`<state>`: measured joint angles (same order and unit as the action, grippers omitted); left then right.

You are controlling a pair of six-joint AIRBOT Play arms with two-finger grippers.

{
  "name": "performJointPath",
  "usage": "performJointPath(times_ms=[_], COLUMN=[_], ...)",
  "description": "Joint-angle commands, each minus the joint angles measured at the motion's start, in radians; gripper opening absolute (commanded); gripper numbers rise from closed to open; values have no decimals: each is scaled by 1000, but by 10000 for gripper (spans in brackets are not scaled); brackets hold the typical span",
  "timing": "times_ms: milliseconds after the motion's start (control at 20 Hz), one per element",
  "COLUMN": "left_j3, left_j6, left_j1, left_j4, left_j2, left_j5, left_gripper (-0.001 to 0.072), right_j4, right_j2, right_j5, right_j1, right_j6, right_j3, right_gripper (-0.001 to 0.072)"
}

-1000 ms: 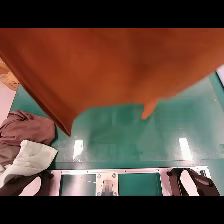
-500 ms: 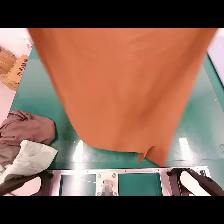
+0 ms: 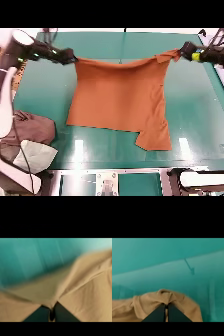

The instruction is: Fold the shirts.

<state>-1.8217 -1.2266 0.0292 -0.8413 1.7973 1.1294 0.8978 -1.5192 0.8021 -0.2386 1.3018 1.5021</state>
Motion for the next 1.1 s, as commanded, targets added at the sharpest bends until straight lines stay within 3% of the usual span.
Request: performJointPath(times_ms=[0, 50, 300, 450, 650, 800, 1050], left_j3=[-8, -32, -126, -61, 262, 559, 824], left_j6=[-50, -69, -172, -234, -173, -131, -71], left_j1=[10, -16, -190, -229, -226, -227, -225], left_j4=[0, -3, -23, -86, -113, -211, -166], left_j2=[77, 77, 76, 61, -84, -203, -237], left_j5=[15, 80, 485, 627, 553, 427, 252], left_gripper=[720, 697, 696, 696, 696, 696, 696], right_j4=[50, 61, 60, 61, 88, 86, -14], right_j2=[-67, -63, -30, 69, 190, 203, 200], right_j5=[108, 160, 482, 525, 517, 465, 376], right_j1=[-23, -51, -250, -335, -423, -443, -442], right_j6=[-1, 0, -1, -23, -24, -29, -93], right_j3=[0, 6, -30, -247, -560, -742, -878], right_gripper=[184, 293, 293, 292, 291, 291, 290])
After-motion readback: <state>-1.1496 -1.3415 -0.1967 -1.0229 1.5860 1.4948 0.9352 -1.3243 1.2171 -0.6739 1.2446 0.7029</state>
